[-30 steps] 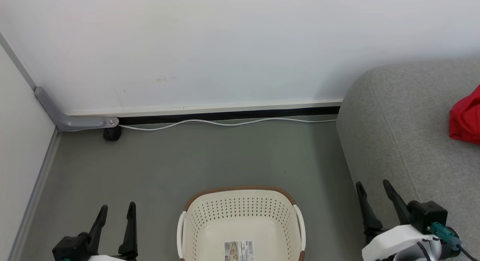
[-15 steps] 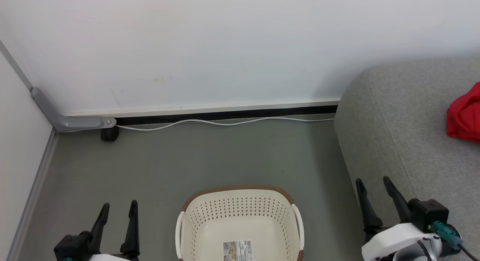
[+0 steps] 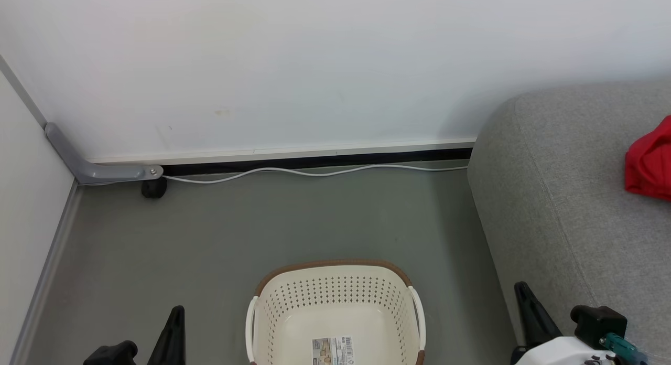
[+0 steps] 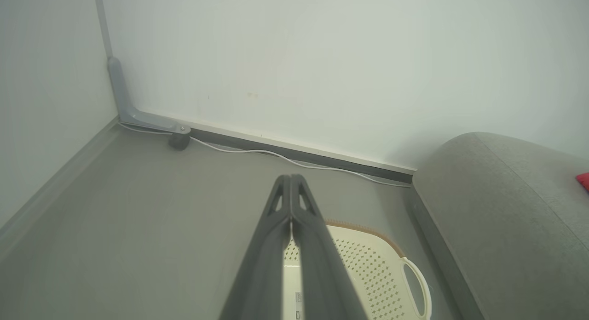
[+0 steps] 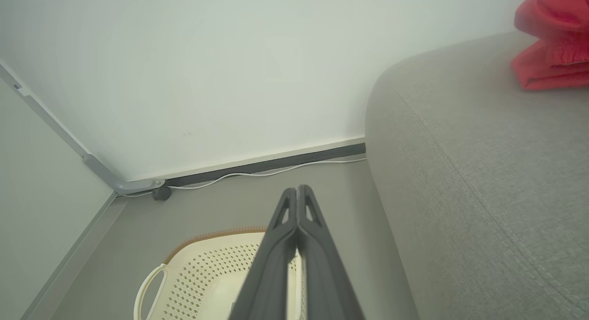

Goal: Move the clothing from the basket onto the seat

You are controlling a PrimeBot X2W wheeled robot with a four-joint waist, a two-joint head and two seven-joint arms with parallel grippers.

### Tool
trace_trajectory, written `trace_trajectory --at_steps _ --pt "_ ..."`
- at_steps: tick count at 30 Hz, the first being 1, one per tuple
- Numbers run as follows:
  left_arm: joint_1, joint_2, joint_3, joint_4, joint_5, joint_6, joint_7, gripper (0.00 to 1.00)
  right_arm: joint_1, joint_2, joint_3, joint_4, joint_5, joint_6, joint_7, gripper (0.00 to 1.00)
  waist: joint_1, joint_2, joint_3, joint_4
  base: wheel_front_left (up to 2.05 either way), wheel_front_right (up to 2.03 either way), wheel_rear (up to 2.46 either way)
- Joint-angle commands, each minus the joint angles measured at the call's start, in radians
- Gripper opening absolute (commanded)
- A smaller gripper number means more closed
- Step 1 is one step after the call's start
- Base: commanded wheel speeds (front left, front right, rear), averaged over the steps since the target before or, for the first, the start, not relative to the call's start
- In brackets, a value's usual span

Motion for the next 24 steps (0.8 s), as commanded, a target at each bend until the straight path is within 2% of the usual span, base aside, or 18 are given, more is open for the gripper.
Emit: trace_trajectory --at_steps 1,24 --pt "-0.028 0.013 0.007 -0.029 -0.030 0.000 0.003 0.00 -0.031 -0.009 -0.010 -0.033 0.030 0.000 0.008 0.00 0.0002 0.0000 0.001 0.001 0.00 0.00 0.00" --pt "-0.056 0.017 0.017 -0.053 -0.281 -0.001 0.069 0.00 -0.037 -0.011 -0.048 -0.066 0.285 0.000 0.072 0.00 -0.0004 0.0000 0.002 0.005 0.00 0.00 0.00"
